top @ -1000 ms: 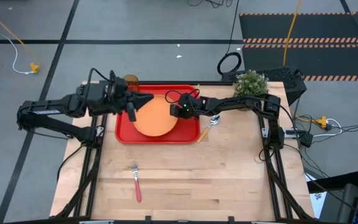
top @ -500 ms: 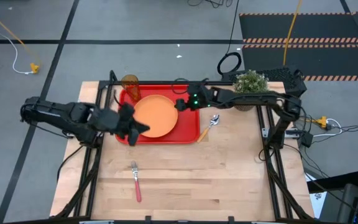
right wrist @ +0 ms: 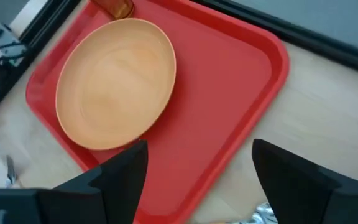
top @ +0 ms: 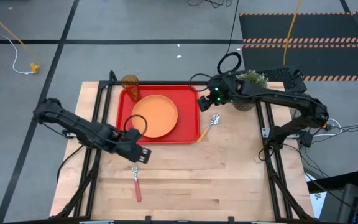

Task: Pick and place plate/cup/fork/spoon on tray
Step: Put the pink fork on the red tray to the right of the orange plate

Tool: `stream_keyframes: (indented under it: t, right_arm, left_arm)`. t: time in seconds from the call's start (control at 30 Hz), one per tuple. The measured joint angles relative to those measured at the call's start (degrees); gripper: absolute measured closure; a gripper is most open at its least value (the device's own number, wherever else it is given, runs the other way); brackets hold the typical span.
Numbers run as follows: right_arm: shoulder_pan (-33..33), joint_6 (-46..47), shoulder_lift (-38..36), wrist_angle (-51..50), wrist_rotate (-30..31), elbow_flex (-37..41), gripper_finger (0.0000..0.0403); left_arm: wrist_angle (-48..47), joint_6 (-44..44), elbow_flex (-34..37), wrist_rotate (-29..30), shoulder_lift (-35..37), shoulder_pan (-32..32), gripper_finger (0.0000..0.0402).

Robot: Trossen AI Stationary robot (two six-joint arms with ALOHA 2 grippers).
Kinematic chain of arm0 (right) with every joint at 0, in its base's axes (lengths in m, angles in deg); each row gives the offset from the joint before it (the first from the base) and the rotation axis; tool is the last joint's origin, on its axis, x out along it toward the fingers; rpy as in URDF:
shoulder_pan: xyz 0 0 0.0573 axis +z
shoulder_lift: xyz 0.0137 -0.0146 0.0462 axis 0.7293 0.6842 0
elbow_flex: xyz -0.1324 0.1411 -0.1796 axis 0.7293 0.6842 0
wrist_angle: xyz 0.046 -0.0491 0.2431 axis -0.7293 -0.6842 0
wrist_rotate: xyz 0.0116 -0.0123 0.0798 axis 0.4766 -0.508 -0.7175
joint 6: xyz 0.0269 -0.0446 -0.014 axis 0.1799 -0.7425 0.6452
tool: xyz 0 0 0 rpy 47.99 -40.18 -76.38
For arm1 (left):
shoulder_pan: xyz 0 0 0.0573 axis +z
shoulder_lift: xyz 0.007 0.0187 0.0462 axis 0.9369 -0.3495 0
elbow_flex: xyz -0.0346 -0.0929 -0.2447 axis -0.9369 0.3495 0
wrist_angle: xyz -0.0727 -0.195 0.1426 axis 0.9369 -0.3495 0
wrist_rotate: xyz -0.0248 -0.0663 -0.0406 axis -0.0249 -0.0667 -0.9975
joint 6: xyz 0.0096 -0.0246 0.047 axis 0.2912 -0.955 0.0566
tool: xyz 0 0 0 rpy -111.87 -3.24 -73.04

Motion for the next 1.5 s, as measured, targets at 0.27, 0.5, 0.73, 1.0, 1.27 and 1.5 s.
stream_keyframes:
  t: [0.27,0.5,0.73,1.0,1.27,1.5]
  right_arm:
    - [0.0,-7.0,-4.2,-5.9,-0.3,0.0,0.0126]
    - [0.0,-10.1,-6.4,-11.3,-0.3,0.1,0.0126]
    - [0.0,-10.9,-7.6,-11.5,-0.3,0.1,0.0126]
    - [0.1,-10.9,-8.8,-13.0,-2.0,0.1,0.0126]
    - [1.9,-10.6,-9.1,-14.8,-2.0,0.1,0.0126]
    - [5.0,-10.5,-9.1,-15.2,-2.0,0.1,0.0126]
  left_arm:
    - [0.4,-24.1,0.0,-13.1,-9.3,-1.7,0.0370]
    - [3.1,-30.6,0.0,-21.0,-14.9,-4.4,0.0363]
    - [5.7,-37.2,0.0,-18.0,-17.8,-6.9,0.0245]
    - [4.0,-42.8,0.0,-17.8,-23.0,-9.4,0.0141]
    - [4.3,-43.2,0.6,-18.3,-26.8,-9.0,0.0174]
    - [5.2,-43.7,3.4,-18.2,-27.1,-8.2,0.0220]
